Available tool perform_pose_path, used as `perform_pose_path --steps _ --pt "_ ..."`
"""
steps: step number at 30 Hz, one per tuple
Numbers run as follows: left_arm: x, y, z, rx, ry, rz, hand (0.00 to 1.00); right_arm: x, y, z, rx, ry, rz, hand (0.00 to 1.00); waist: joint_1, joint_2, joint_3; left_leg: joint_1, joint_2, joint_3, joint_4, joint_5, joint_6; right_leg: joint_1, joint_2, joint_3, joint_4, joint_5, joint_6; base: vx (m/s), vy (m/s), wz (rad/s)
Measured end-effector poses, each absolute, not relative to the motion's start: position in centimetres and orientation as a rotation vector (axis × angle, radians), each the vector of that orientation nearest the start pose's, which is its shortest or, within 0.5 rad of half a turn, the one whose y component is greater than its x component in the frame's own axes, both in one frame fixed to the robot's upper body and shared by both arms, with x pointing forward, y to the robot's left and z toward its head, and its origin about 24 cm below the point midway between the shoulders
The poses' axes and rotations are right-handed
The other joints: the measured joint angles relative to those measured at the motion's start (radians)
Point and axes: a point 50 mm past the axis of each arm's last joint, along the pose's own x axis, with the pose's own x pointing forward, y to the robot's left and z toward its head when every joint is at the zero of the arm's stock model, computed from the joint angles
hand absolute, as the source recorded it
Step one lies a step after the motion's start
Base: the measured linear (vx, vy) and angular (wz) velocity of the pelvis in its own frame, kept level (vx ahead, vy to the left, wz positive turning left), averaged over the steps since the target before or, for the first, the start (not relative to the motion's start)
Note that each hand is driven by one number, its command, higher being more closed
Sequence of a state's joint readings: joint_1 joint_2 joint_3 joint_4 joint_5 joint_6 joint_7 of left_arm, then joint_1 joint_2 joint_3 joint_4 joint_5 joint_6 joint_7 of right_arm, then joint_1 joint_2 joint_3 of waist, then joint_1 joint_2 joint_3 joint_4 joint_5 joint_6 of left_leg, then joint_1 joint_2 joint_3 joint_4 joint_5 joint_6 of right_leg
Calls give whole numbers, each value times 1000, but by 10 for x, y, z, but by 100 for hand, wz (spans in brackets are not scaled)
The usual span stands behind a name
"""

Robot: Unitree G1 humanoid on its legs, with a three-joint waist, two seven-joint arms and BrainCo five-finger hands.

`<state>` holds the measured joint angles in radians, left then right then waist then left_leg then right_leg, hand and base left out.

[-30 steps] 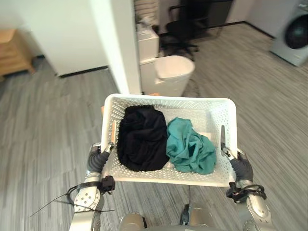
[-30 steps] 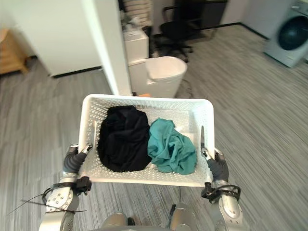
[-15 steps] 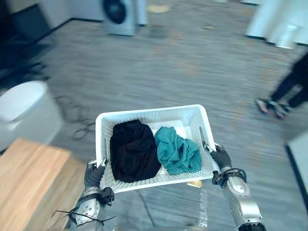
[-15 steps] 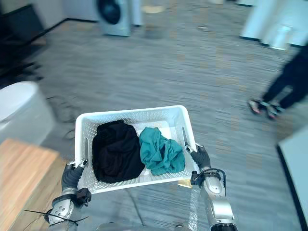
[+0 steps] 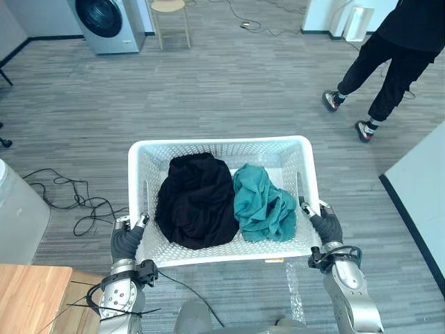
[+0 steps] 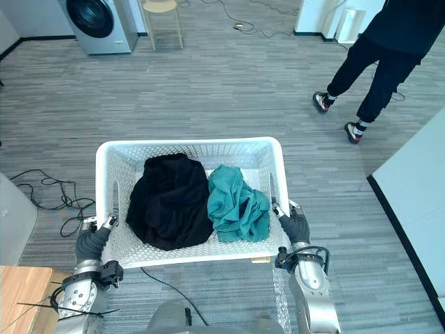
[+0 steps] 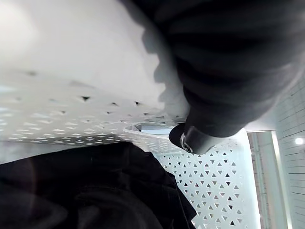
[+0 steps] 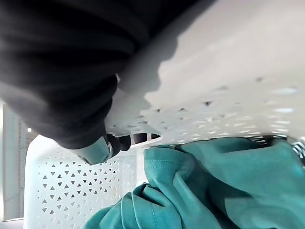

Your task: Pick up the laundry basket with both hands and put the clothes into the washing machine.

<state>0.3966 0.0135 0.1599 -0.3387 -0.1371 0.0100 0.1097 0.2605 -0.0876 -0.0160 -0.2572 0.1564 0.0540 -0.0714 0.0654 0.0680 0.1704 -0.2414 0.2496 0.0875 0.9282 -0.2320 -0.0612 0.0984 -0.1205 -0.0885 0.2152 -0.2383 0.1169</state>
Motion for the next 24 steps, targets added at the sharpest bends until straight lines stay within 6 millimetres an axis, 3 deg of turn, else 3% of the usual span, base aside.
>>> perform_pose_path --steps 1,3,4,6,7,8,9,10,11,12,13,15,16,18,20,21,23,24 --pt "168 215 42 -49 38 359 100 201 -184 41 58 51 -148 100 -1 -19 3 -47 -2 6 47 -18 8 18 -12 -6 -5 -15 -1 107 58 35" --pt "169 213 44 -50 21 351 100 204 -185 44 54 35 -154 100 2 -25 1 -100 -34 32 -53 -69 21 16 -43 -11 -15 -22 7 175 114 21" --pt "171 213 47 -57 2 350 100 210 -185 49 47 14 -147 100 5 -25 2 -185 -81 47 -185 -65 17 19 -79 -13 -37 -36 25 239 211 9" --pt "172 214 48 -59 -4 355 100 214 -185 50 41 6 -139 100 14 -26 3 -219 -103 46 -309 -31 -25 25 -101 -2 -43 -56 43 257 254 -15" --pt "174 215 47 -56 -4 366 100 222 -183 46 47 20 -135 100 31 -45 5 -199 -145 60 -296 -7 -21 43 -136 35 -55 -83 39 392 279 -20" --pt "174 216 45 -56 9 377 100 226 -183 43 40 33 -134 100 26 -64 -11 -212 -172 66 -259 -75 -10 63 -138 79 -60 -85 -2 548 294 -13" --pt "175 215 43 -63 15 379 100 228 -184 43 33 32 -131 100 25 -67 -12 -219 -183 71 -224 -84 41 58 -148 83 -32 -71 7 494 208 4" --pt "176 215 40 -66 24 382 100 229 -183 42 30 37 -131 100 31 -72 -14 -219 -192 82 -203 -54 99 50 -160 98 2 -60 29 513 262 5" --pt "175 216 34 -67 50 384 100 229 -183 35 27 63 -131 100 30 -87 -23 -193 -216 103 -189 -71 143 19 -183 124 129 -48 67 511 291 15" --pt "175 215 31 -68 71 381 100 228 -184 30 18 84 -137 100 26 -94 -25 -153 -243 104 -205 -94 162 -41 -199 152 307 -15 135 622 299 32" --pt "176 215 28 -60 93 371 100 227 -183 23 21 114 -149 100 14 -106 -20 -88 -273 104 -235 -117 176 -151 -197 210 577 86 159 531 206 32" --pt "172 215 24 -40 133 365 100 223 -180 13 30 163 -147 100 4 -110 -16 38 -293 95 -296 -133 188 -276 -160 221 930 133 134 582 128 19" --pt "168 215 21 -26 154 364 100 217 -180 8 23 185 -147 100 1 -95 -14 163 -295 71 -385 -133 188 -335 -125 148 1034 105 72 634 110 12" --pt "170 212 24 -14 145 344 100 211 -181 11 26 176 -156 100 -13 -78 -22 279 -285 33 -496 -132 186 -405 -85 60 1008 50 -6 524 55 28" --pt "172 211 28 -14 125 341 100 209 -182 18 26 145 -160 100 -43 -78 -26 339 -283 -4 -543 -129 169 -462 -64 19 907 14 -21 446 -11 52" --pt "174 210 31 -15 106 335 100 207 -185 23 25 125 -173 100 -55 -75 -27 390 -276 -24 -589 -135 141 -510 -45 -7 791 -3 -37 604 -55 56" --pt "178 206 33 -20 91 313 100 203 -192 25 23 114 -201 100 -62 -53 -40 462 -229 -37 -648 -153 102 -544 -9 -92 478 37 -58 620 -77 34" --pt "179 206 34 -10 83 308 100 202 -191 25 28 113 -203 100 -66 -57 -45 495 -218 -41 -674 -152 76 -541 19 -100 254 110 -53 643 -131 31"
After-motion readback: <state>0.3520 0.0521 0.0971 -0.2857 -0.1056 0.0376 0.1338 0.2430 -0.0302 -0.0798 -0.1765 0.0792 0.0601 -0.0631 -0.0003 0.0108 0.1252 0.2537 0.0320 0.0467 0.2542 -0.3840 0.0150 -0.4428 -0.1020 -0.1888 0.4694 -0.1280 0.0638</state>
